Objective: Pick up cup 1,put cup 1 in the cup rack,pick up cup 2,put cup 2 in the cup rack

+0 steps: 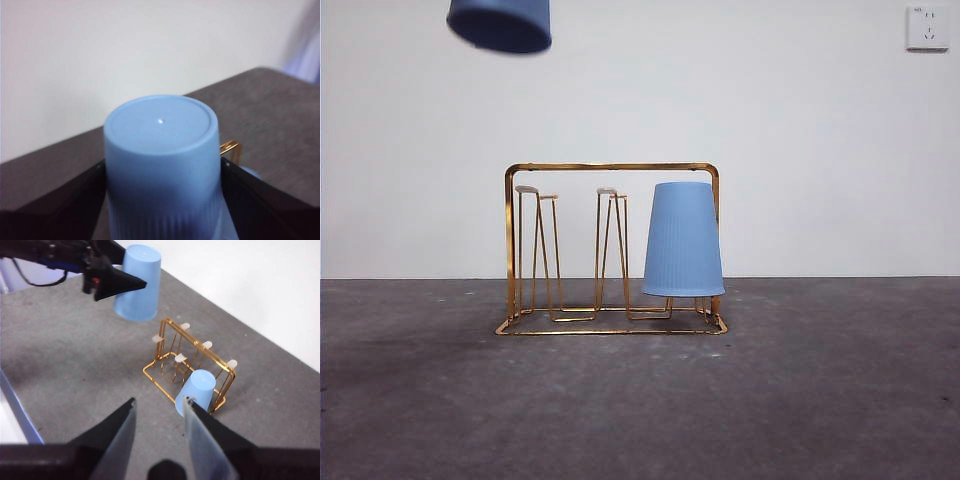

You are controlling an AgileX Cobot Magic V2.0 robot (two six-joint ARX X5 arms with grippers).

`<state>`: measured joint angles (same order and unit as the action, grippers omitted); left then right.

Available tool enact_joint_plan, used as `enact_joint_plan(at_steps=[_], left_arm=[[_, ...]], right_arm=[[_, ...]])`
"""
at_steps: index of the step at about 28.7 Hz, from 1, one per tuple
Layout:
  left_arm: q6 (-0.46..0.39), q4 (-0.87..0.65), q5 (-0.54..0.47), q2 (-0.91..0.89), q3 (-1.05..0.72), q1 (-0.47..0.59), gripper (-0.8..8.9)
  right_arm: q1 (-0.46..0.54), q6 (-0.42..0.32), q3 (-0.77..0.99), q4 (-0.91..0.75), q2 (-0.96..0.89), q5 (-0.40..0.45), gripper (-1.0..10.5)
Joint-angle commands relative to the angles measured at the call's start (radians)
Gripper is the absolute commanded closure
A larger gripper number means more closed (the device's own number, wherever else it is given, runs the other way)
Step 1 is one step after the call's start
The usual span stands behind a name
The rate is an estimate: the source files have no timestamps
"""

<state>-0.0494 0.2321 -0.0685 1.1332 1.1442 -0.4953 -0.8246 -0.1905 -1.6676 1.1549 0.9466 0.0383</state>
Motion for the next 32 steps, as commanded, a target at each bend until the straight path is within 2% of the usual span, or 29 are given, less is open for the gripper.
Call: enact_joint_plan(at_steps=[1,4,10,15,22,32], left_arm=[[0.001,-0.022,0.018,0.029,-0.003,0.03,8.21],[0.031,-0.055,0.08,0.056,-0.005,0.064,8.21],[0.054,-0.096,0.078,0.101,-0.027,0.079,8.21],[0.101,-0.234,0.076,0.101,-0.134,0.079,8.21],[0.101,-0.357,0.067,0.104,-0.232,0.079,8.21],[0.102,-0.44,0.049,0.204,-0.239,0.077,8.21]], right_arm=[[-0.001,0.015,0.006,0.01,-0.003,0.004,7.8],[-0.001,0.016,0.006,0.025,-0.003,0.004,7.8],[-0.001,0.015,0.006,0.02,-0.002,0.004,7.9],[-0.001,0.016,0.006,0.019,-0.002,0.004,7.9],[-0.001,0.015,0.006,0.017,-0.002,0.004,7.9],[-0.001,0.019,0.006,0.017,-0.002,0.003,7.9]])
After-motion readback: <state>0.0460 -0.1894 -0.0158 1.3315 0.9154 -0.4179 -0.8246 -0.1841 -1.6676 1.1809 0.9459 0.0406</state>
